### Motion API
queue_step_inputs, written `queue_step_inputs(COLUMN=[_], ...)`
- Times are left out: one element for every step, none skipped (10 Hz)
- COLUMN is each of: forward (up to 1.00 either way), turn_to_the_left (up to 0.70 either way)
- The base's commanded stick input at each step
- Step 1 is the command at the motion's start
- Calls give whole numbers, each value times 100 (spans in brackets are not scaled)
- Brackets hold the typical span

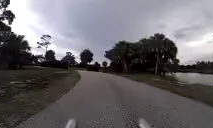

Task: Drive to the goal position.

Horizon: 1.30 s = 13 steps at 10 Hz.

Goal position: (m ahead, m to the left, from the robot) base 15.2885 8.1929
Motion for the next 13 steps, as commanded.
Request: queue_step_inputs(forward=[85, 85, 85, 85, 85, 85, 85, 85, 61, 30, 30, 61, 100], turn_to_the_left=[0, 0, 0, 0, 0, 0, 0, 0, 0, 0, 0, 0, 12])
